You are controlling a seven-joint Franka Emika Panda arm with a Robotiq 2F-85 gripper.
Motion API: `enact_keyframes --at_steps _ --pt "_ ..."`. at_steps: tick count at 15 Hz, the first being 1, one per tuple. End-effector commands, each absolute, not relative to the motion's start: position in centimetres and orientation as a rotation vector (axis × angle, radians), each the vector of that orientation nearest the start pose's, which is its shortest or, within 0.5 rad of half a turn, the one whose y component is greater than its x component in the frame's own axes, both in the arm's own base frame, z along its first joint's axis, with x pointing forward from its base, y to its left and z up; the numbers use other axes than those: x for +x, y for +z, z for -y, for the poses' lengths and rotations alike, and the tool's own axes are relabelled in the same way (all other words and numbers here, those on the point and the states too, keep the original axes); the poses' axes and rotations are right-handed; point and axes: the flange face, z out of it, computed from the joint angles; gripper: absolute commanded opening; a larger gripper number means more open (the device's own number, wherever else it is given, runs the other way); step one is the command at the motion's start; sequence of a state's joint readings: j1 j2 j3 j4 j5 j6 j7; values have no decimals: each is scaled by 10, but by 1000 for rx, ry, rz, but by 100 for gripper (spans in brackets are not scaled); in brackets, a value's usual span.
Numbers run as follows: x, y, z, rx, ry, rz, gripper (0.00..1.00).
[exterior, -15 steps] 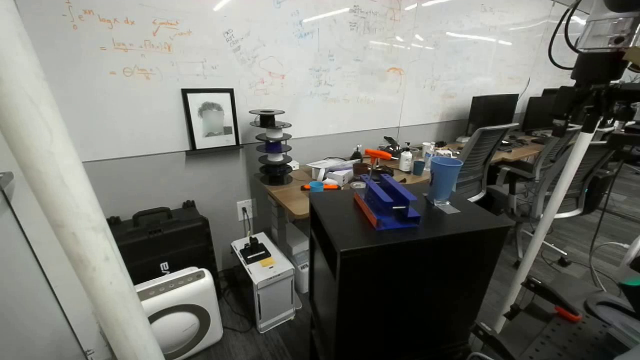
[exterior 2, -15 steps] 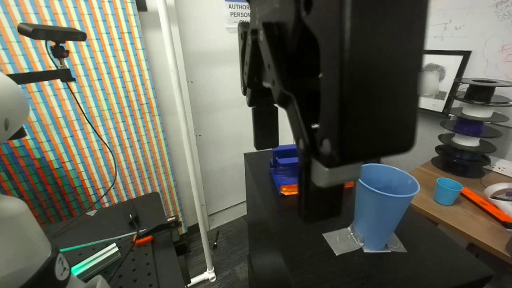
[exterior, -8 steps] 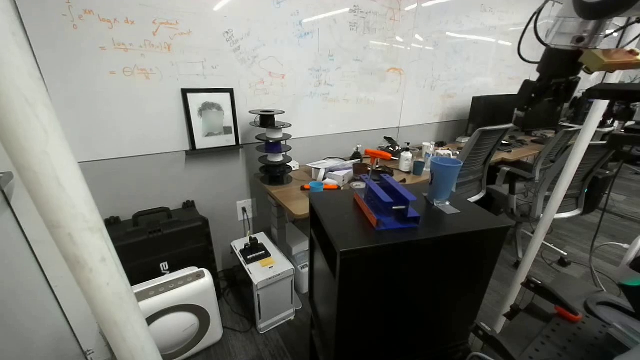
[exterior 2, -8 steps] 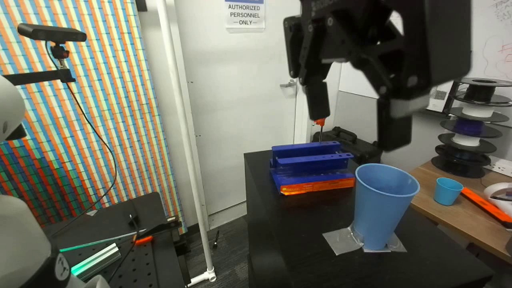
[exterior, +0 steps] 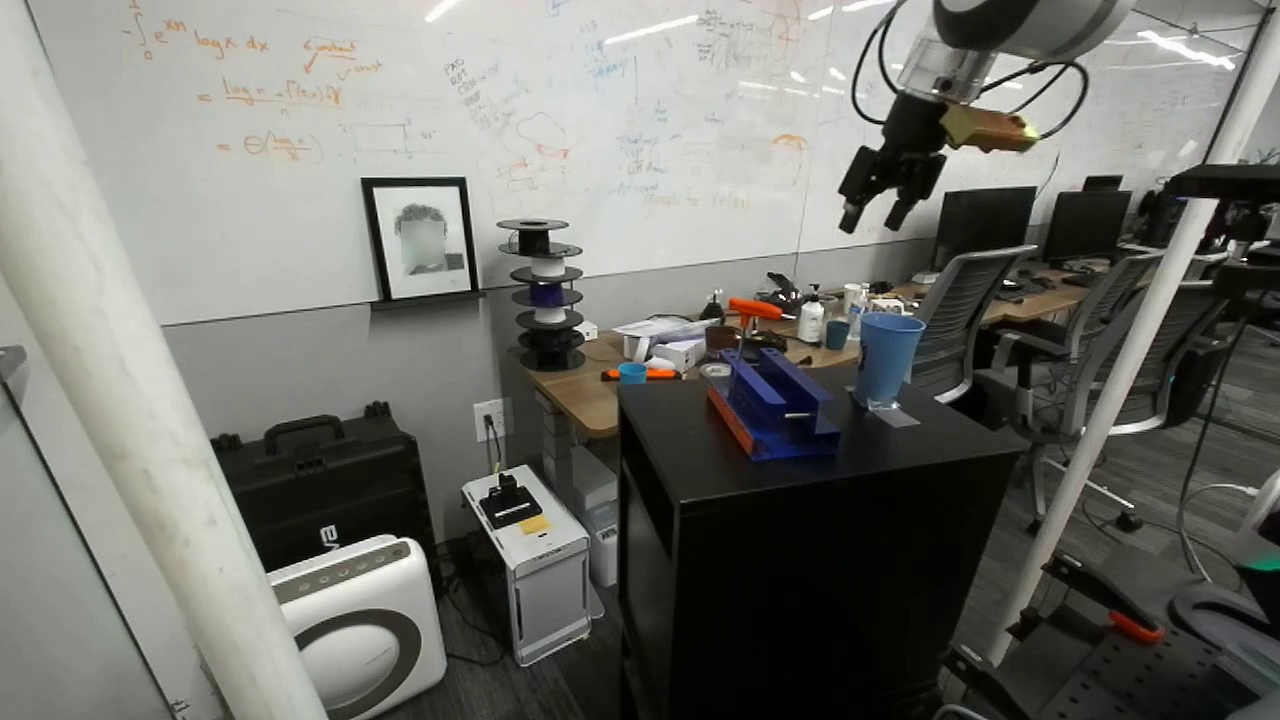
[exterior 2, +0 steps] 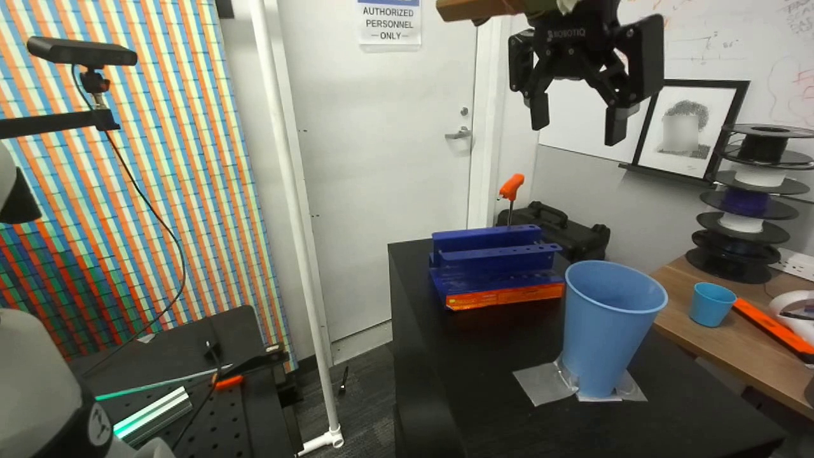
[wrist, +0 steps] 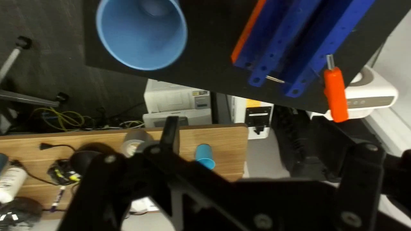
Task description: Put the wrench inside the big blue cup
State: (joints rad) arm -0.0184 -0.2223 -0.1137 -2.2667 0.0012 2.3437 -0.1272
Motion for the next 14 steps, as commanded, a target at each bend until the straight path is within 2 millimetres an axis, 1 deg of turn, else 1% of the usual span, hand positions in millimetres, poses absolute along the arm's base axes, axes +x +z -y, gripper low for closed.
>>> enact_keyframes --at_steps 1,4,7,11,14 --pt "564 466 37 -3000 -363 184 100" --pt "593 447 17 -2972 -236 293 100" --pt "617 427 0 -3043 -135 335 100" --pt "644 410 -25 -3146 -89 490 100" --pt "655 405 -54 -3157 -101 606 100"
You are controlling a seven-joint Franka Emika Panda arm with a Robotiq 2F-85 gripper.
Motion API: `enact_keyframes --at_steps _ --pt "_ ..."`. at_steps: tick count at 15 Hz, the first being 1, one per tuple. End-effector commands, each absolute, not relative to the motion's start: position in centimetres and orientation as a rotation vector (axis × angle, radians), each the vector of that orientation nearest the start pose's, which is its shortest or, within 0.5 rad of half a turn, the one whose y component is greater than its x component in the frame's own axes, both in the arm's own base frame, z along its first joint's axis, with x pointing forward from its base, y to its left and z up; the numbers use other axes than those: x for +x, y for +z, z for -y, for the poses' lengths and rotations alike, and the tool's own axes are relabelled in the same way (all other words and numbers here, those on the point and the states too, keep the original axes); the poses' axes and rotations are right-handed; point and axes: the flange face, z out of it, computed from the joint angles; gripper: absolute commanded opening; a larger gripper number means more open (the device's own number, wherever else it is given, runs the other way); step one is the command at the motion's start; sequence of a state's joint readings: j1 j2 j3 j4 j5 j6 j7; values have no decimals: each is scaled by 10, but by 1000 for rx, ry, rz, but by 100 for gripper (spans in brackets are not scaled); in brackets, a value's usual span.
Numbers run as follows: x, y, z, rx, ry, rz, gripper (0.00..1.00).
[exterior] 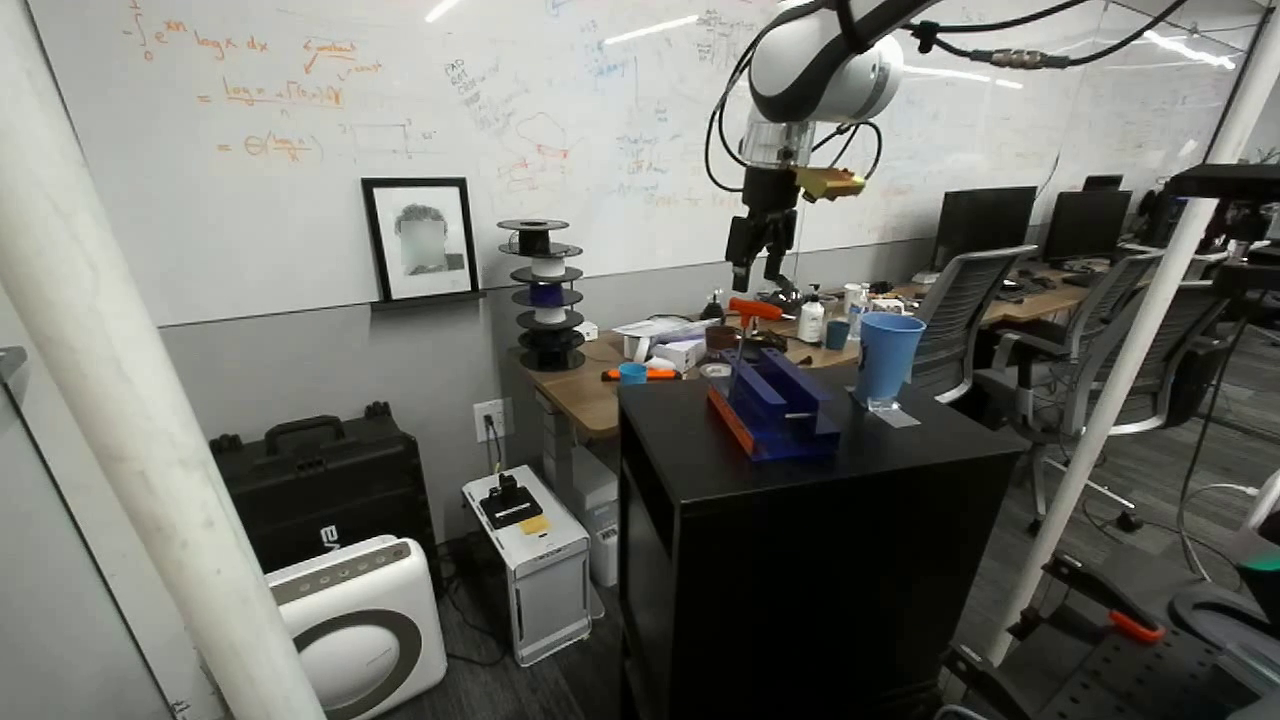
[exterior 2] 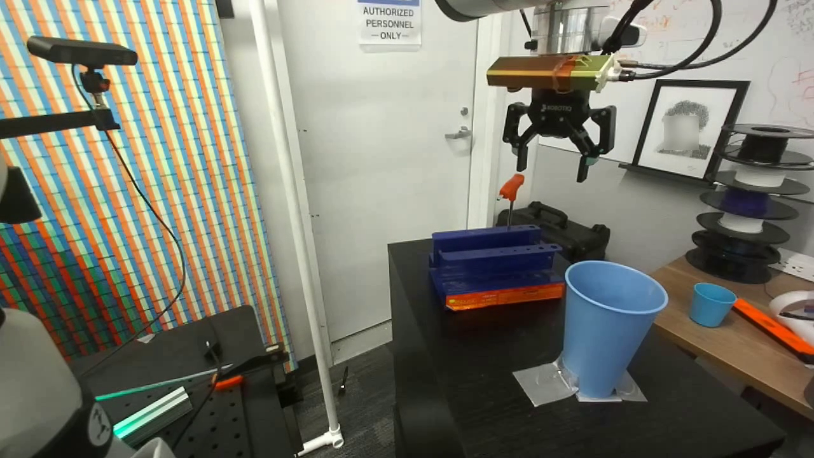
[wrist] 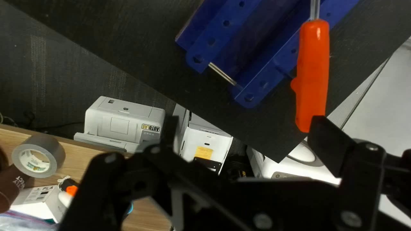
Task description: Put the wrench inside the big blue cup
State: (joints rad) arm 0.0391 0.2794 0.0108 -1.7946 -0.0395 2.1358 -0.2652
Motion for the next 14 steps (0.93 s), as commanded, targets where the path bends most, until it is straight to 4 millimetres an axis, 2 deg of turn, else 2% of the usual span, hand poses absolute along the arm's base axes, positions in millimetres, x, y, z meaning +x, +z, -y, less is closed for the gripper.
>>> enact_keyframes --at_steps 1,6,12,13,14 --pt "657 405 -63 -3155 -105 644 100" --pt "656 396 -91 -3153 -25 722 100" --pt "641 372 -99 -3210 115 725 100" --pt "640 370 -99 -3215 117 727 77" --pt "639 367 -100 -3226 104 733 74"
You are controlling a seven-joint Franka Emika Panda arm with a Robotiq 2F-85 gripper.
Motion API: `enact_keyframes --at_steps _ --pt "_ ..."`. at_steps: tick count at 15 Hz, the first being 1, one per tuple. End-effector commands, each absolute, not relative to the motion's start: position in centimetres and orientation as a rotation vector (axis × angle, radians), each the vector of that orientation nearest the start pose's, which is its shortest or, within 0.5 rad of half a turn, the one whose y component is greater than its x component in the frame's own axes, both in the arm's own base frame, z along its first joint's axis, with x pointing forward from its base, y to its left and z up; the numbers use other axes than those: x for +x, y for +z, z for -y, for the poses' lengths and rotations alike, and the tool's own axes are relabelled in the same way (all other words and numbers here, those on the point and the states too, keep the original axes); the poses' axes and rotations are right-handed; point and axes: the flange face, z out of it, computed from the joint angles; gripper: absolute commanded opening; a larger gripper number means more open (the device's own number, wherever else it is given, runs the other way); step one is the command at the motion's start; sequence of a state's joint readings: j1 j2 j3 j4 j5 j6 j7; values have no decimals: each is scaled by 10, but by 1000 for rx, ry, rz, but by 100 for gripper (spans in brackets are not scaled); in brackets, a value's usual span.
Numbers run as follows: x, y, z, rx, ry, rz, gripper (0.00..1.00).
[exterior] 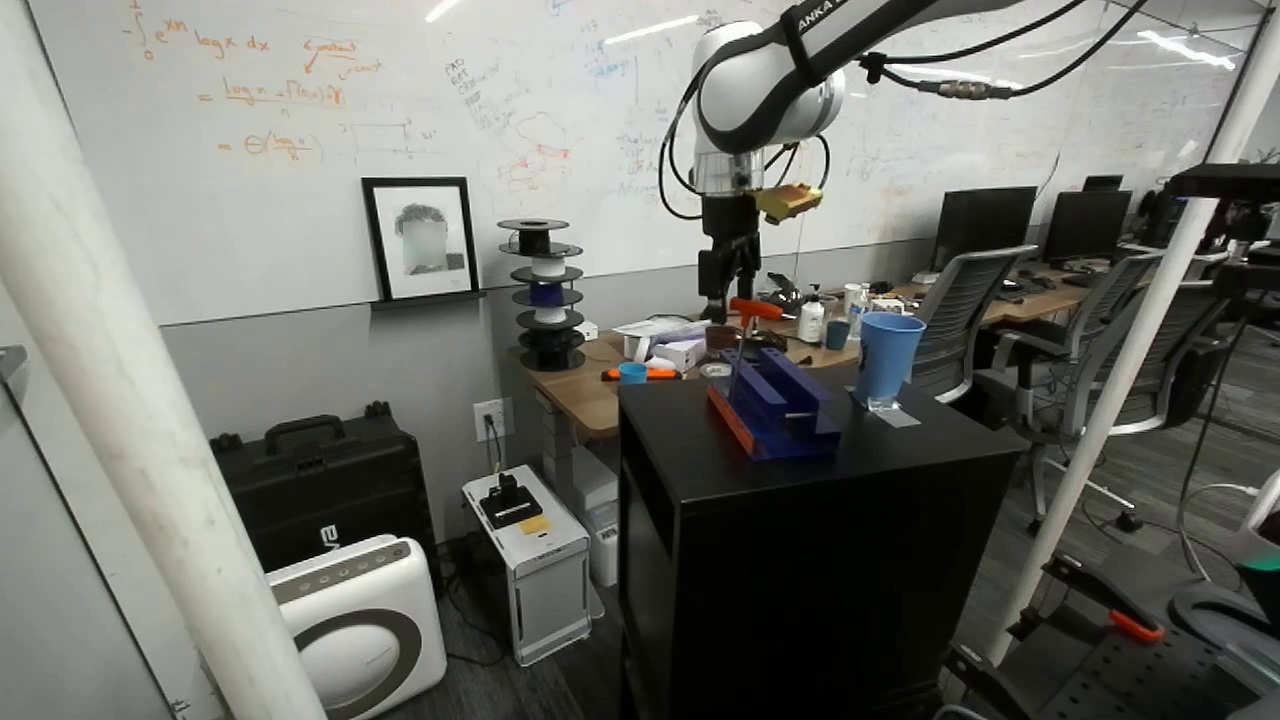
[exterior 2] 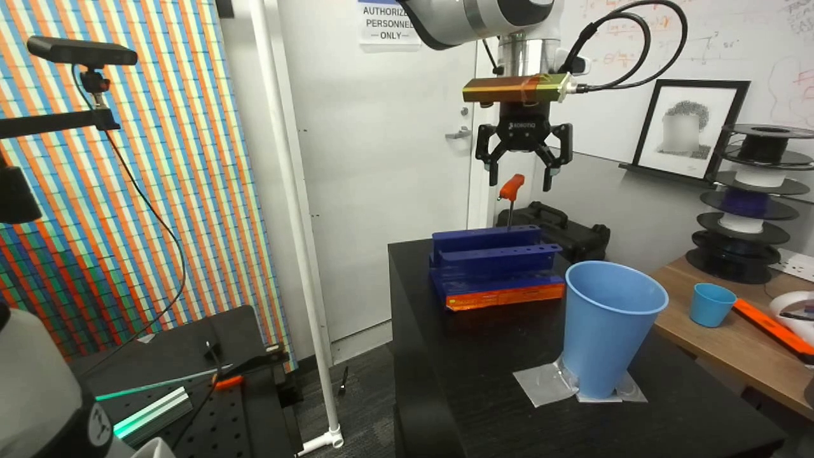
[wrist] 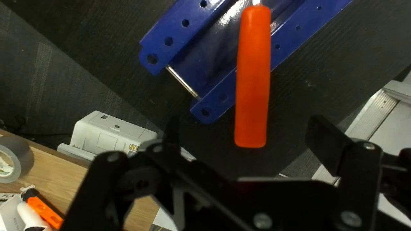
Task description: Put the wrench inside the big blue cup
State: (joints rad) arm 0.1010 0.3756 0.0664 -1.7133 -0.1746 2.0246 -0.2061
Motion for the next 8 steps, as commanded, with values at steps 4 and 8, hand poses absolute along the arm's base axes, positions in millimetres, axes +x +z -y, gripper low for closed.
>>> enact_keyframes --at_steps 4,8 --pt "633 366 -100 -3226 107 728 42" --pt "626 363 -95 -3223 123 712 11"
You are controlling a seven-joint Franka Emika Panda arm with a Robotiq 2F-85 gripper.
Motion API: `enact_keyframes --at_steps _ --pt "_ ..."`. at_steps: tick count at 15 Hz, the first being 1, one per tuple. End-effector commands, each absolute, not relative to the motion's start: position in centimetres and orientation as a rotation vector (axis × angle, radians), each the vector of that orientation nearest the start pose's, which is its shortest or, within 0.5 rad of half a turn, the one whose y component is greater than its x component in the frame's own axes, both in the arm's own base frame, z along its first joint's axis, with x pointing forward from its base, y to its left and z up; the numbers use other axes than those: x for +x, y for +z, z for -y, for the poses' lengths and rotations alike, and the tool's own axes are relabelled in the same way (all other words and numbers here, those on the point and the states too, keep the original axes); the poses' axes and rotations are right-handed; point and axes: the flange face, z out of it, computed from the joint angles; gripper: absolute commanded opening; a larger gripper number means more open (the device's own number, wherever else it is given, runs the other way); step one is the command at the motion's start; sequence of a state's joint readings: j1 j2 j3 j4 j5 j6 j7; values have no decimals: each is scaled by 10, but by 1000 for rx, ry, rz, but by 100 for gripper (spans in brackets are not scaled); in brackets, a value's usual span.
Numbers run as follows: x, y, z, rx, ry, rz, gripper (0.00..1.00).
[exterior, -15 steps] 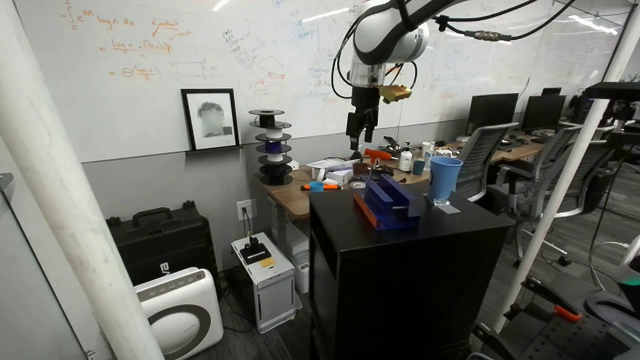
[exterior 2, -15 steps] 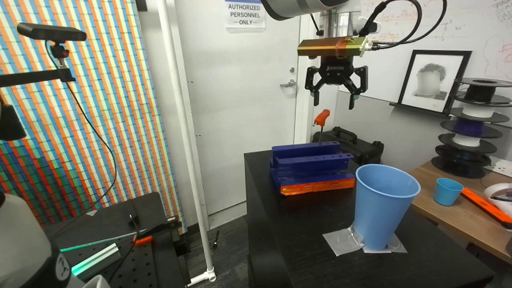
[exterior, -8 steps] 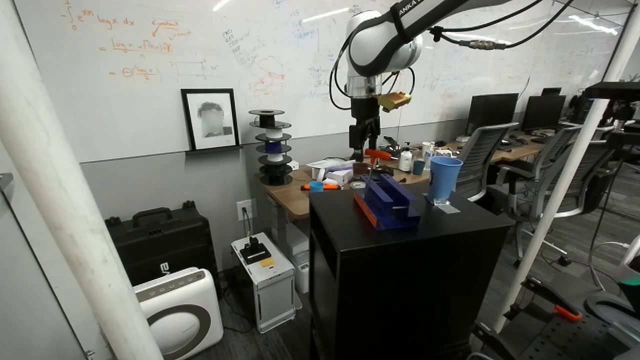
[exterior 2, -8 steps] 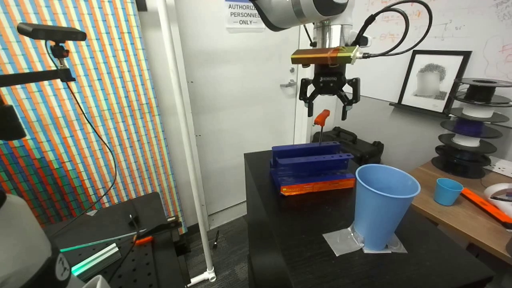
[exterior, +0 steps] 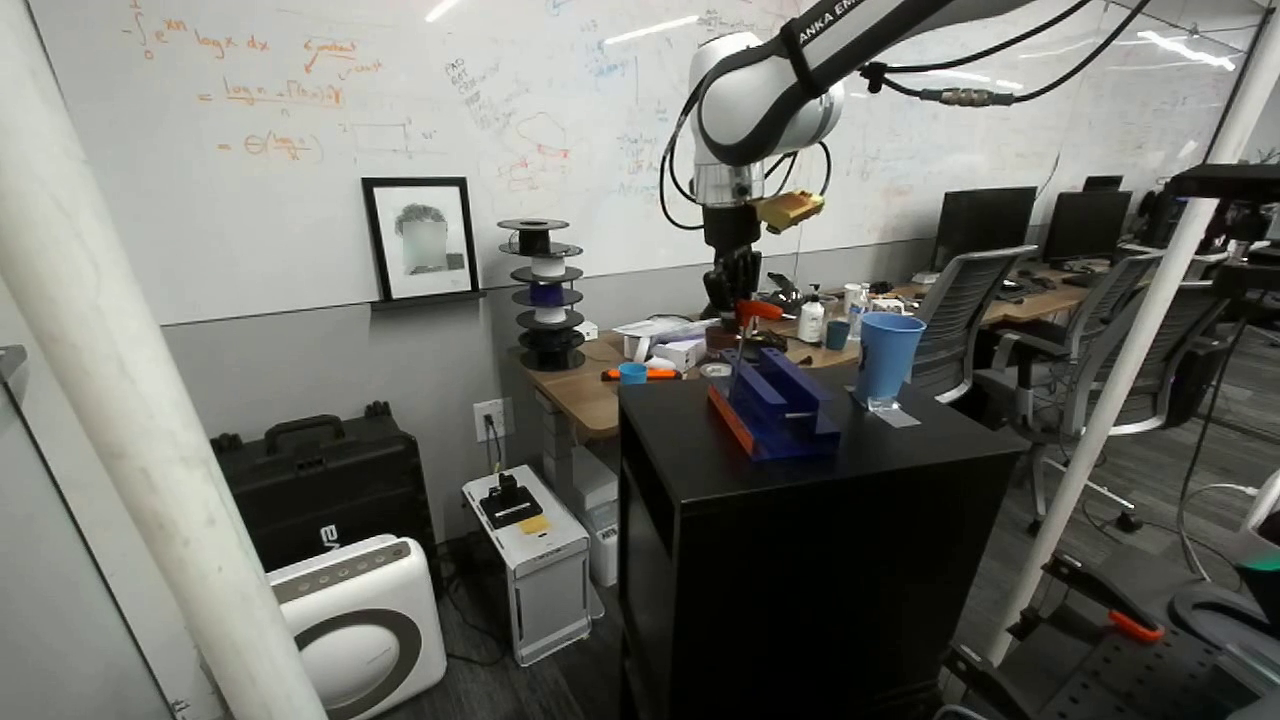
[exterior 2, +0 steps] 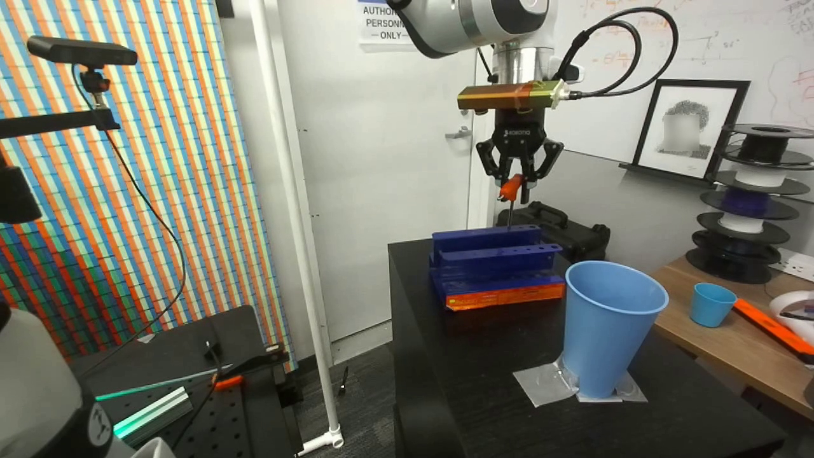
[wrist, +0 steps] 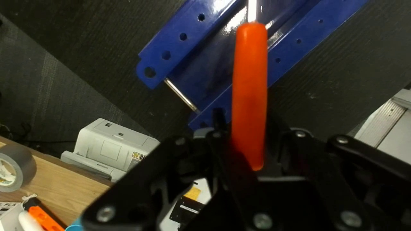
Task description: Put the wrench inside the big blue cup
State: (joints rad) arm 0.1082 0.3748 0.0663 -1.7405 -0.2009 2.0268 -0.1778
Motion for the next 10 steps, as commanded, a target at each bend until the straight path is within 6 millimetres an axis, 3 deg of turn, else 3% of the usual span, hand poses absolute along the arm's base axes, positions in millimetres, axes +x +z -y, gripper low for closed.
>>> enact_keyframes --at_steps 1,5,10 --pt "624 364 -93 -3223 128 706 9" --pt "614 375 -87 -3233 111 686 10" --pt "601 409 -76 -3253 41 657 10"
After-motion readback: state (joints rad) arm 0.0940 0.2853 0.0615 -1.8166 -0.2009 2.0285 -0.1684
